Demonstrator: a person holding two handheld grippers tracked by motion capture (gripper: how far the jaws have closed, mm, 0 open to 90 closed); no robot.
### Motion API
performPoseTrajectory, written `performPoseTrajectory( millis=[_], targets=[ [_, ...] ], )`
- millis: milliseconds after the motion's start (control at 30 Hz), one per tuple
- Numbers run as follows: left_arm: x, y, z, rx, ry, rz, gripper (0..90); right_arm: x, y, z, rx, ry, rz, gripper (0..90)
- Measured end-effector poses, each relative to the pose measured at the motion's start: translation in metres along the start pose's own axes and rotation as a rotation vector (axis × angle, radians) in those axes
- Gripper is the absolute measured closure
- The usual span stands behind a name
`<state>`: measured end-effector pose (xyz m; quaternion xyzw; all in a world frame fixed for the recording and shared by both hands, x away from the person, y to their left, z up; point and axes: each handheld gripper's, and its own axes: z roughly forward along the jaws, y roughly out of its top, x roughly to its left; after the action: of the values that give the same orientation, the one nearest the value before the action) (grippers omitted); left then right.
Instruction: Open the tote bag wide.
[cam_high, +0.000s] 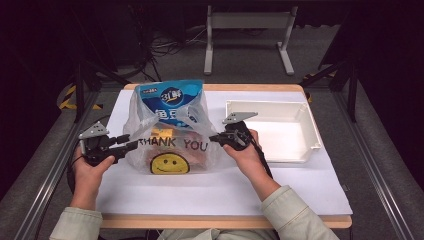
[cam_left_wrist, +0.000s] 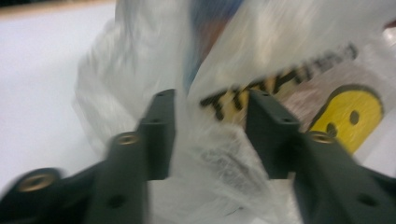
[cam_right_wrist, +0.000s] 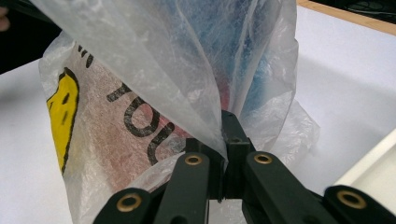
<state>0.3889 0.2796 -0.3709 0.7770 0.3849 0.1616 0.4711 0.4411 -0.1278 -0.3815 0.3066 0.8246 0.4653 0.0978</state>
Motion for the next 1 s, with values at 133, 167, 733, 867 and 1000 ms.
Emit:
performPoseTrajectory(
  millis=[133,167,733,867,1000],
  targets=[
    [-0.020,0.014,-0.013,-0.050,0.033,0.089,40.8,0.001,0.001,-0.001,-0.004,0.000,-0.004,89.7],
    [-0.027,0.018,-0.017,-0.063,0.043,0.114,40.0,0.002,0.001,-0.001,-0.006,0.000,-0.005,89.7],
    [-0.021,0.039,-0.038,-0.227,0.284,0.028,86.6,0.006,0.011,-0.005,-0.038,0.012,-0.023,89.8],
    [-0.010,0.032,-0.031,-0.179,0.301,-0.004,87.2,0.009,0.015,-0.002,-0.037,0.010,-0.033,89.7],
    [0.000,0.024,-0.019,-0.121,0.296,-0.028,87.6,0.006,0.012,0.000,-0.023,0.003,-0.020,89.7]
  ],
)
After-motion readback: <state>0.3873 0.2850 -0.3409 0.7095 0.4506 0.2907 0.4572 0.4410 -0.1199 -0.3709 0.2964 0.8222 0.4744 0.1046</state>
